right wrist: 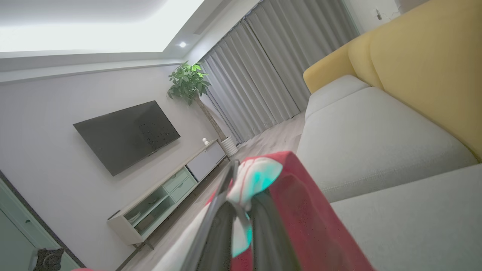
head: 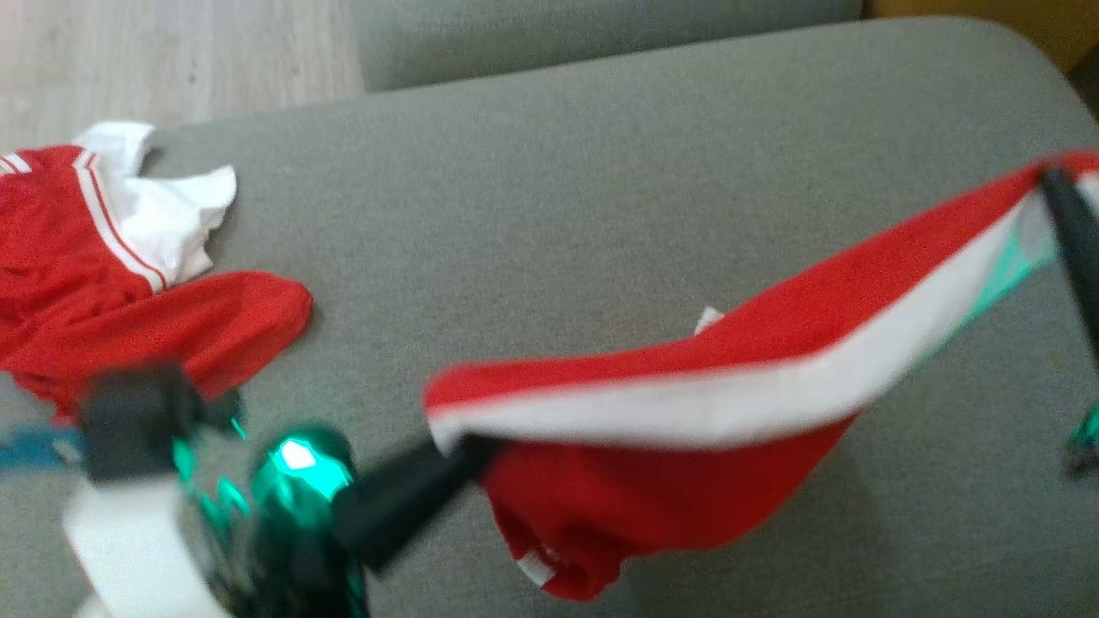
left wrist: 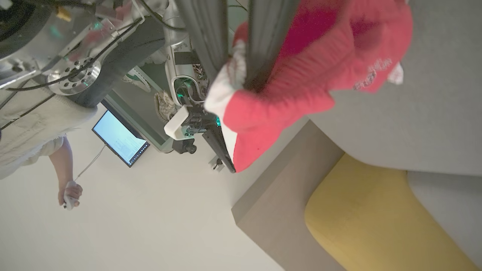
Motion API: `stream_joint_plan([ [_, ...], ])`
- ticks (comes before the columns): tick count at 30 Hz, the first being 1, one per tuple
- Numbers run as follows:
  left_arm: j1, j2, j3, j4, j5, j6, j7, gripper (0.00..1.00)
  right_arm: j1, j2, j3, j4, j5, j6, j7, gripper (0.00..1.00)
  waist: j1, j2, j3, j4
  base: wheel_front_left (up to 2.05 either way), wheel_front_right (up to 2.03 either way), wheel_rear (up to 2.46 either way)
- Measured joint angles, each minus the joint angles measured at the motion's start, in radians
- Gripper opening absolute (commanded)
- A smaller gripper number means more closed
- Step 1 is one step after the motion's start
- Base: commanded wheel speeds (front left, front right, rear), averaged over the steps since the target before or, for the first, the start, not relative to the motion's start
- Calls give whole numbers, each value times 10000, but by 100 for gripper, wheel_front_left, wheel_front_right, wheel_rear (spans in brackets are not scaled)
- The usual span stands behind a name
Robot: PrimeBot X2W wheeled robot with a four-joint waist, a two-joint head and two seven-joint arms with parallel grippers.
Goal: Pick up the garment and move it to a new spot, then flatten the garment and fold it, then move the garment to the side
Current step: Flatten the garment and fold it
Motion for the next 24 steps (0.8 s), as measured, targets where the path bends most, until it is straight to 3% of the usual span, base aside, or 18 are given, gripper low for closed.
stream_joint_plan([
  [2, -923, 159, 508, 161, -491, 343, 387, 0, -1141, 0, -125, 512, -119, 0, 376, 0, 1, 0, 261, -26, 0, 0, 0],
  [5, -2841, 125, 1160, 1515, -961, 882, 842, 0, -3172, -6, -188, 2121, -447, 0, 493, 0, 3, 0, 806, -17, 0, 0, 0],
  [8, -5329, -234, 1313, 3731, -132, 1381, 1064, 0, -5418, -8, -96, 4288, -1051, 0, 255, 0, 5, 0, 1477, 31, 0, 0, 0],
  [10, -7125, -832, 1108, 5292, 683, 1547, 1078, 0, -7213, 4, -82, 5948, -1615, 6, -207, 0, 5, 0, 1971, 67, 0, 0, 0],
  [15, -11145, -2742, 537, 9363, 3473, 1160, -629, 0, -11821, -10, -125, 9896, -2757, 8, -2040, 0, 8, -1, 3252, 165, 0, 0, 0],
  [17, -12099, -3173, 341, 10610, 4460, 826, -1559, 0, -13042, -23, -102, 11267, -2832, 8, -2918, 0, 8, -1, 3708, 190, 0, 0, 0],
  [20, -12875, -3611, 339, 12241, 5001, 380, -2623, 0, -14094, -25, 353, 12932, -2504, 8, -4034, 0, 6, -1, 4306, 162, 0, 0, 0],
  [24, -12853, -3620, 230, 13363, 5198, -27, -3398, 0, -14209, -23, 1271, 13896, -1956, 8, -4817, 0, 8, -1, 4726, 21, 0, 0, 0],
])
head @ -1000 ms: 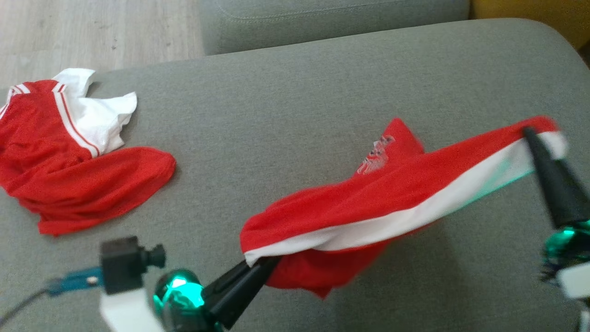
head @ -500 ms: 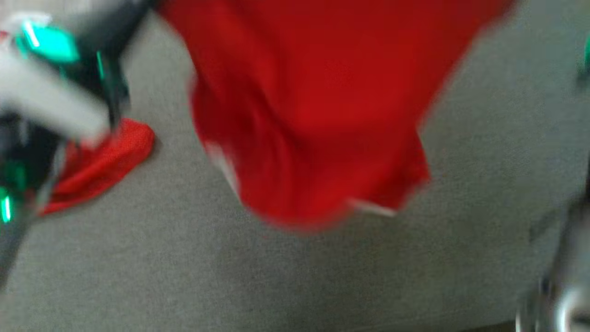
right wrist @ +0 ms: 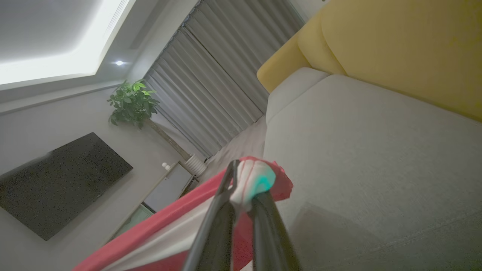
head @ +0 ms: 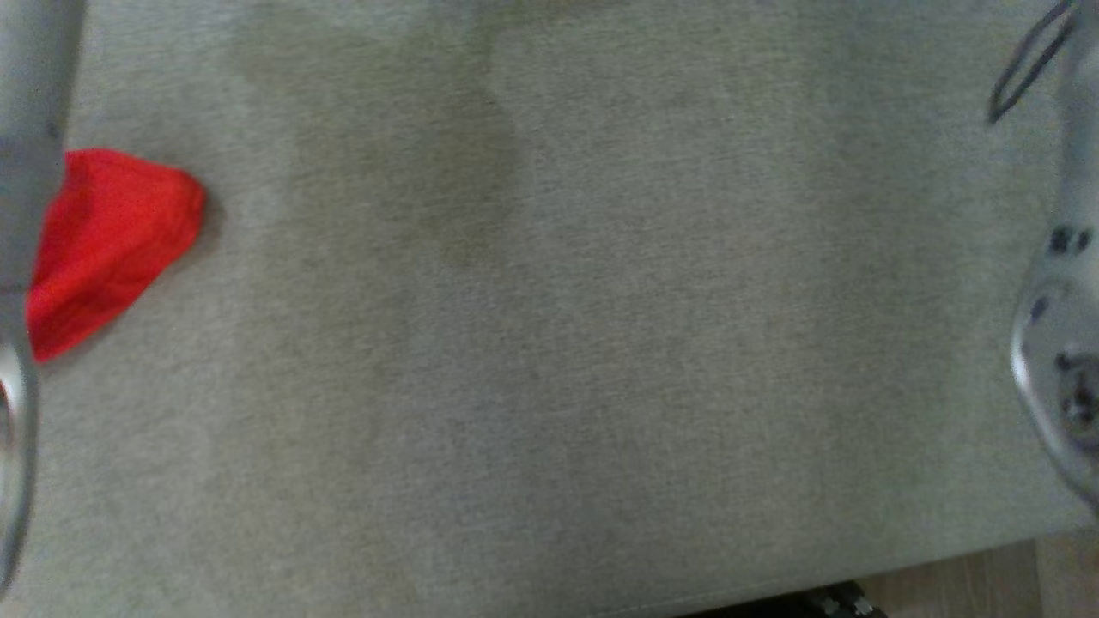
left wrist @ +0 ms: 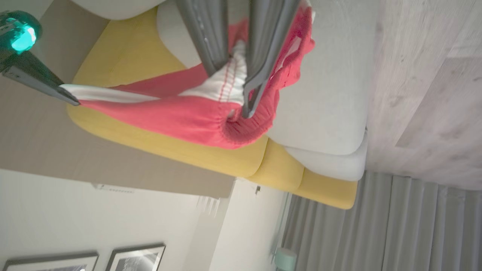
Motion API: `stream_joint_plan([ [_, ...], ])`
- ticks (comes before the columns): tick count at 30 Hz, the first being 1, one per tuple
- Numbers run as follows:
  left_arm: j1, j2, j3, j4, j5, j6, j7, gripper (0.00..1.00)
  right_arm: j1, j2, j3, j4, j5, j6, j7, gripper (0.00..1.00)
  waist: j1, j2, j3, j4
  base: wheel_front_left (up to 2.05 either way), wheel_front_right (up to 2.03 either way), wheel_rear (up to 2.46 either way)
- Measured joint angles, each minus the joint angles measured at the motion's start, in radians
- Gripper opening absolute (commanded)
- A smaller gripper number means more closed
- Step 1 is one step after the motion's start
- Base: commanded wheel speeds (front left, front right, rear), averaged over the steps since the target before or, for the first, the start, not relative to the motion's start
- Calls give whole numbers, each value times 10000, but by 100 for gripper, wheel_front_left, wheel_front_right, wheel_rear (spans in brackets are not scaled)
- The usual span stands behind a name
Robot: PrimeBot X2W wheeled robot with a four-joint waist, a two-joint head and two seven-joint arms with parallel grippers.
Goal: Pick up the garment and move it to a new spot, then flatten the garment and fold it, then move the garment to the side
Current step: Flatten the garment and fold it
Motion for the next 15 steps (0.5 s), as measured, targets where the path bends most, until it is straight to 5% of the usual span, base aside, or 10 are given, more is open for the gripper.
stream_joint_plan([
  [5, 1667, 6, -759, 723, 27, -224, -1156, 0, 1833, -19, 1114, 587, 240, 0, -957, 0, -4, 0, -71, -328, 0, 0, 0],
  [9, 3981, 127, -1538, 38, -625, -284, -1676, 0, 4506, -35, 1797, 405, 546, 0, -1429, 0, -8, 0, -591, -389, 0, 0, 0],
  [15, 6997, 957, -2834, -1946, -884, -284, -2132, 0, 8025, -38, 1645, -1839, 268, 0, -1547, 0, -8, 0, -1492, -275, 0, 0, 0],
])
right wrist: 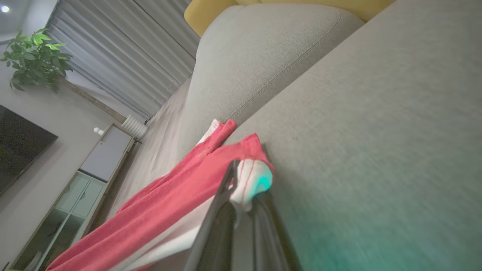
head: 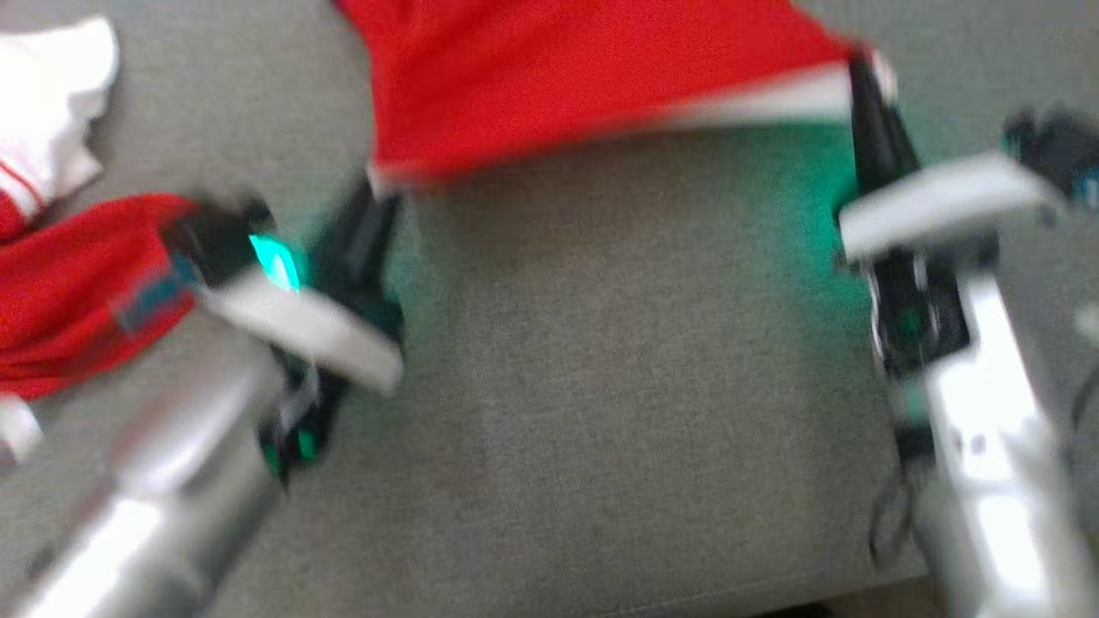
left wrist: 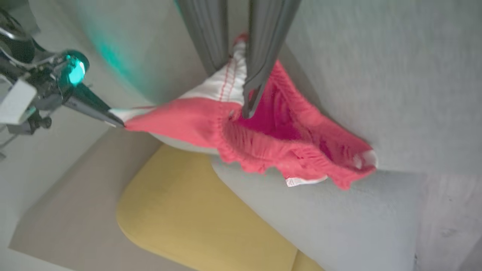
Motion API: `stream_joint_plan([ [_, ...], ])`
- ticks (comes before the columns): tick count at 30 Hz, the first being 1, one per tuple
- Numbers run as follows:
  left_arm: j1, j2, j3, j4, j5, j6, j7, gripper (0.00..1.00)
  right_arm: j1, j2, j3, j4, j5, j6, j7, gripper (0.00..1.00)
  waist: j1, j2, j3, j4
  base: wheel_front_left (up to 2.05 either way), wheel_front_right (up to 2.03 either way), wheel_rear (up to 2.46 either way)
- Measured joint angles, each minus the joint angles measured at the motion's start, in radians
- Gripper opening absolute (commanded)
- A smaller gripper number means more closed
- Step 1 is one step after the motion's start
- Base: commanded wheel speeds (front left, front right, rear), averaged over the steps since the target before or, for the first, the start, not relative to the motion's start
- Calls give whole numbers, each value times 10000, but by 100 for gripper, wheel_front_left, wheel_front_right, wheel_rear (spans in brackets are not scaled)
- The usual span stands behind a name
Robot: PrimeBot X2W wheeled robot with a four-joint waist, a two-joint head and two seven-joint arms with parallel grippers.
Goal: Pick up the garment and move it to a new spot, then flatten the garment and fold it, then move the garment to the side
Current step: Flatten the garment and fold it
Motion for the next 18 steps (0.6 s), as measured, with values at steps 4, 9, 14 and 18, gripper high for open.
stream_joint_plan([
  [4, 2125, 238, -458, -1175, 508, 169, -102, 0, 3070, 0, -748, -2395, -380, 0, 811, 0, -3, 1, -883, 151, 0, 0, 0],
  [9, 4835, 397, -585, -3030, 190, 949, -104, 0, 7023, 75, -1998, -6144, -604, 0, 2510, 0, -4, 1, -2049, 314, 0, 0, 0],
  [14, 6156, 784, -759, -4518, -127, 1471, -90, 0, 9084, 119, -2690, -8740, 36, 0, 3367, 0, -4, 1, -2747, 521, 0, 0, 0],
  [18, 6066, 790, -594, -5183, -752, 1513, 272, 0, 8735, 123, -2742, -9012, -27, 0, 3996, 0, 0, 1, -2537, 678, 0, 0, 0],
])
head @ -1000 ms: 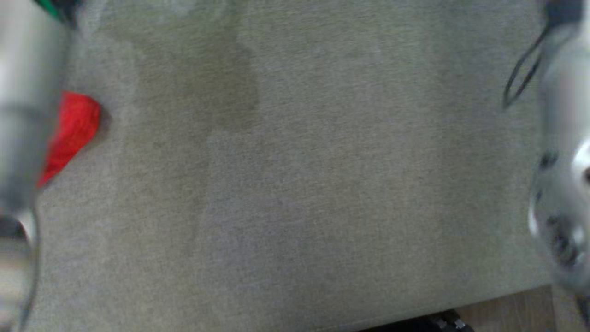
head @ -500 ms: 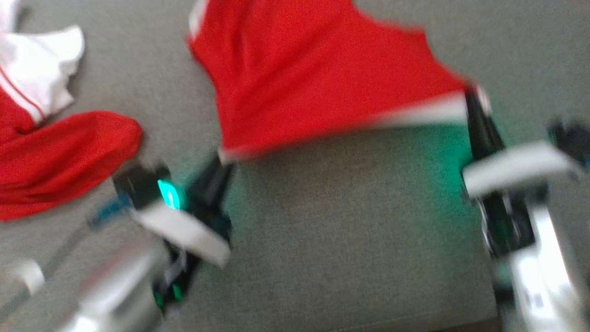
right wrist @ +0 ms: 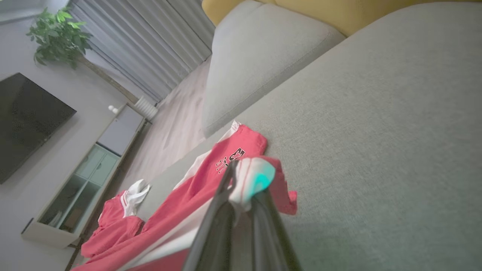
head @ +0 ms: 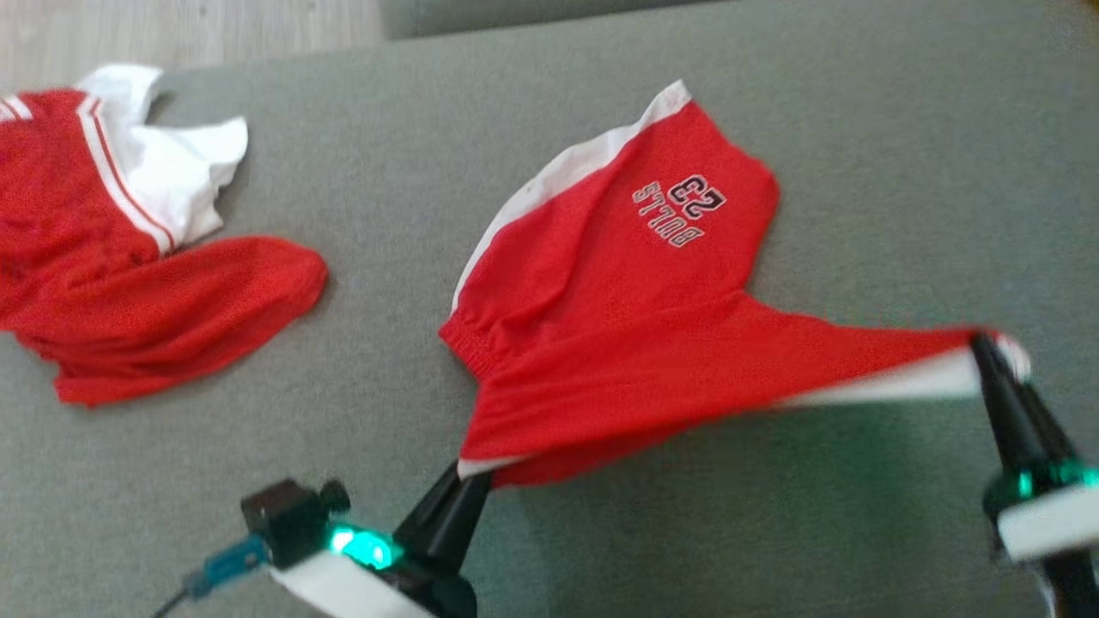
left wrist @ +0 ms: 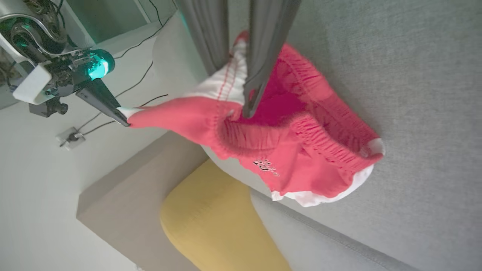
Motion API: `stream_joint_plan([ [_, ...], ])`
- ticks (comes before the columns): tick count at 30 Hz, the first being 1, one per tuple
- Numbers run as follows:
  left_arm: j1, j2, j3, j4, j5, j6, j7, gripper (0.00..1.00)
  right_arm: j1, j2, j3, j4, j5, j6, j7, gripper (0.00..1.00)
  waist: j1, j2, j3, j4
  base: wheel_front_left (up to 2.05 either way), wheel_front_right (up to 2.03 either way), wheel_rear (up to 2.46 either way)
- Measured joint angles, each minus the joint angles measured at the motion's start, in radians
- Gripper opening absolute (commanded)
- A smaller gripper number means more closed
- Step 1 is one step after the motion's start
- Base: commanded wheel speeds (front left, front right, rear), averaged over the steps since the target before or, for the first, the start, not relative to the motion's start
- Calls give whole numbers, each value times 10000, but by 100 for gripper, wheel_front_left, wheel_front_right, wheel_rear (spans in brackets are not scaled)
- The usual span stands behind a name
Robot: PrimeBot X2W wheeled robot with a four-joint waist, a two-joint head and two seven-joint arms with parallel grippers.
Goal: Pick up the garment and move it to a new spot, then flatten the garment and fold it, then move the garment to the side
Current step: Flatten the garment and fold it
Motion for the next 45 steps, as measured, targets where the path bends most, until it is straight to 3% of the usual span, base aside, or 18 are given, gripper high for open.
stream_joint_plan([
  [6, -1244, -307, 493, 284, -1095, -290, 732, 0, -3612, -12, -35, 1703, -780, 0, 1189, 0, 6, 0, 992, 402, 0, 0, 0],
  [12, -2715, -865, 616, 1643, -894, -431, 1118, 0, -7138, -46, -155, 4462, -2034, 0, 2288, 0, 6, 0, 1840, 1207, 0, 0, 0],
  [17, -3269, -1634, 518, 2683, -909, -648, 1221, 0, -8840, -65, -255, 6554, -2947, 0, 2410, 0, 4, 0, 2251, 1874, 0, 0, 0],
  [23, -4079, -2328, 479, 3530, -909, -907, 1218, 0, -9930, -92, -407, 7902, -3902, 0, 2065, 0, 2, -1, 2566, 2307, 0, 0, 0],
  [27, -4703, -2621, 479, 3994, -903, -993, 1223, 20, -10361, -134, -412, 8477, -4449, 0, 1883, 0, 1, 0, 2753, 2326, 0, 0, 0],
  [28, -4765, -2644, 477, 4103, -888, -982, 1260, 44, -10409, -140, -382, 8589, -4596, 0, 1852, 0, 3, -1, 2782, 2305, 0, 0, 0],
  [29, -4841, -2642, 456, 4209, -863, -982, 1325, 95, -10455, -151, -324, 8705, -4729, 0, 1810, 23, 4, -1, 2804, 2274, 0, 0, 0],
  [30, -4917, -2646, 456, 4278, -836, -982, 1358, 100, -10464, -155, -291, 8763, -4824, 0, 1695, 67, 3, -1, 2819, 2239, 0, 0, 0],
  [31, -4988, -2648, 454, 4326, -834, -982, 1375, 100, -10470, -155, -295, 8824, -4915, 0, 1574, 100, 2, 0, 2831, 2202, 0, 0, 0],
  [38, -5044, -2452, 359, 4347, -692, -690, 1609, 100, -10416, -221, 558, 8464, -6090, 0, 999, 100, 2, 0, 2786, 1948, 0, 0, 0],
  [41, -4981, -1916, 253, 3960, -257, -445, 1643, 100, -10252, -382, 1438, 7689, -6598, 0, 965, 100, 3, -1, 2685, 1785, 0, 0, 0],
  [45, -4635, -934, 173, 3266, 437, 67, 1561, 100, -9579, -1116, 2476, 6872, -6968, 0, 1381, 100, 2, 0, 2523, 1562, 0, 0, 0],
])
